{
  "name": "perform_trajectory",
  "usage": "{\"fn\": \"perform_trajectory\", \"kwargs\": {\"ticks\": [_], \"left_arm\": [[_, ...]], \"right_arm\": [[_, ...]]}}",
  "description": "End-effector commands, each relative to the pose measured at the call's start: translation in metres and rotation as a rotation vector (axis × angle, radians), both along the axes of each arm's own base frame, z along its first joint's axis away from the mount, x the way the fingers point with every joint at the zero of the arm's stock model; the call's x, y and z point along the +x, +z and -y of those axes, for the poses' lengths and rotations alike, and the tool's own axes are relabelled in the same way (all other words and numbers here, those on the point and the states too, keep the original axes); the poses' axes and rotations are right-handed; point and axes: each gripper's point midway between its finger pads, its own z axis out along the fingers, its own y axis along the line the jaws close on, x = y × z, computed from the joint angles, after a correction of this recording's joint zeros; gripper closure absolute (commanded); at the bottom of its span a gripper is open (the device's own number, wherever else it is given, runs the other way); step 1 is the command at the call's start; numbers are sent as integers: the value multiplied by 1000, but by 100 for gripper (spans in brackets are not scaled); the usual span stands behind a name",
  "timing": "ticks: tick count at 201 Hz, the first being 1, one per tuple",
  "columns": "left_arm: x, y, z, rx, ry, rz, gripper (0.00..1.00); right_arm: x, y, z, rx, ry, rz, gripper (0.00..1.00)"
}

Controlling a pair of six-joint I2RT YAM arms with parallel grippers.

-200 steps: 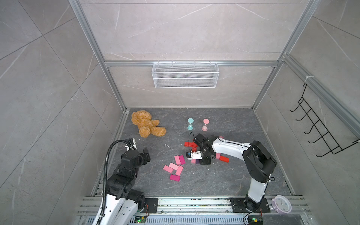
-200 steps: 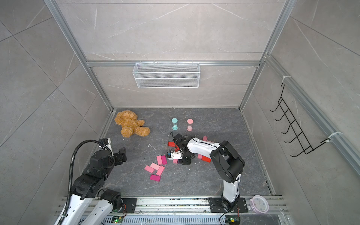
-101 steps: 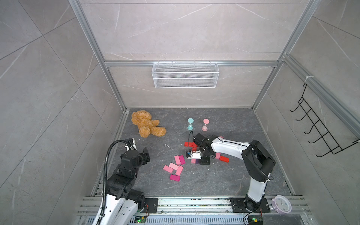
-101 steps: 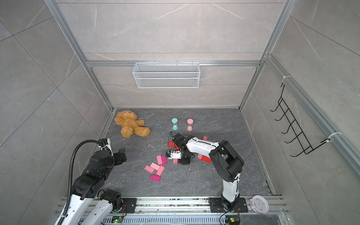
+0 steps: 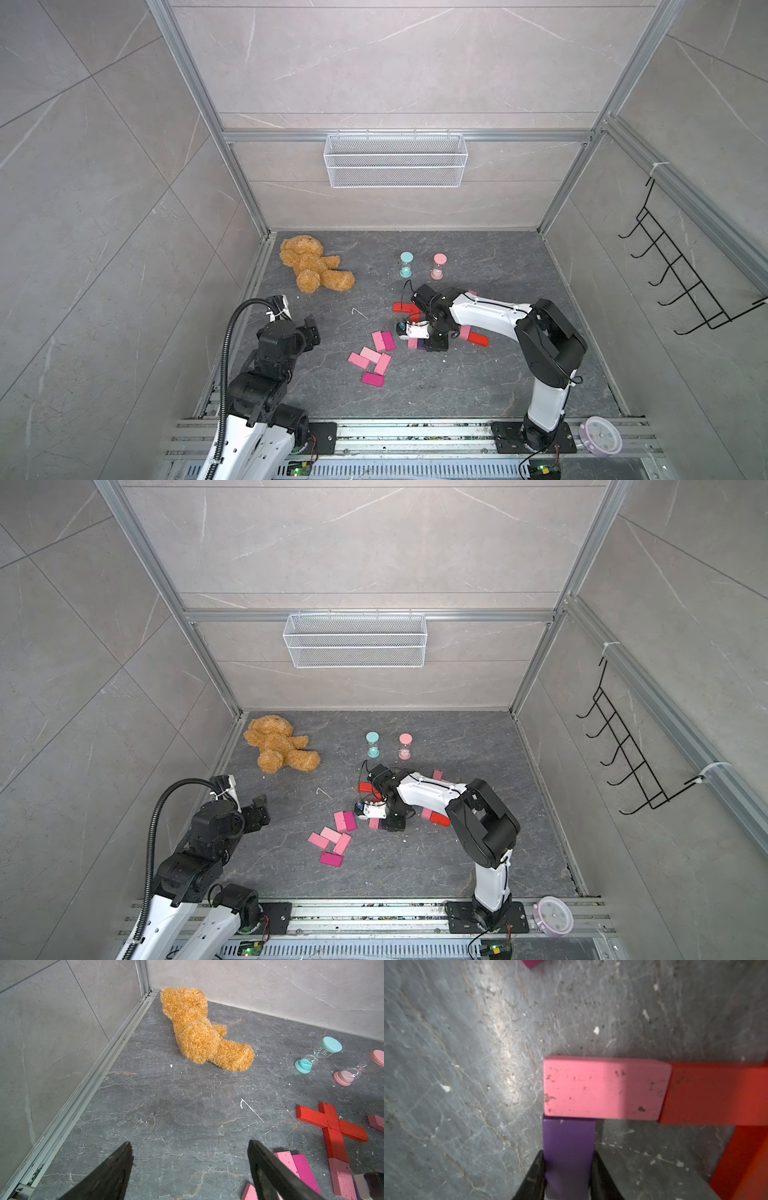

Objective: Assemble the letter t with building blocks
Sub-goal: Assemble the building block at the center of the board.

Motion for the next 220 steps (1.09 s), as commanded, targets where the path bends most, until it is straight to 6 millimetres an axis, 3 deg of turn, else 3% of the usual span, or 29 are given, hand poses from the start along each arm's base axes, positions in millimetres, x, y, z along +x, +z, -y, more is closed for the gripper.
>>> {"fn": "perform_trajectory", "kwargs": {"ticks": [1, 124, 136, 203, 206, 212, 215, 220], "left_arm": [[-1, 7, -2, 18, -3, 14, 10], [-2, 6, -2, 19, 0, 7, 9], [-2, 7, -2, 19, 1, 7, 8], [-1, 6, -2, 19, -1, 4, 8], [-1, 6, -1, 19, -2, 5, 8], [-1, 5, -1, 20, -2, 2, 8], [-1, 5, -1, 20, -2, 0, 8], [-1, 5, -1, 19, -1, 0, 8]], "right_arm": [[-4, -8, 4, -31, -17, -38, 77], [-4, -11, 6, -44, -25, -42, 70], [-4, -11, 6, -46, -25, -43, 58], [-1, -9, 6, -44, -35, -33, 56], [-2, -8, 6, -44, -35, -33, 52], [-1, -7, 5, -41, -36, -33, 6], [-2, -7, 5, -40, -35, -35, 1], [-2, -6, 5, -39, -36, -37, 0]]}}
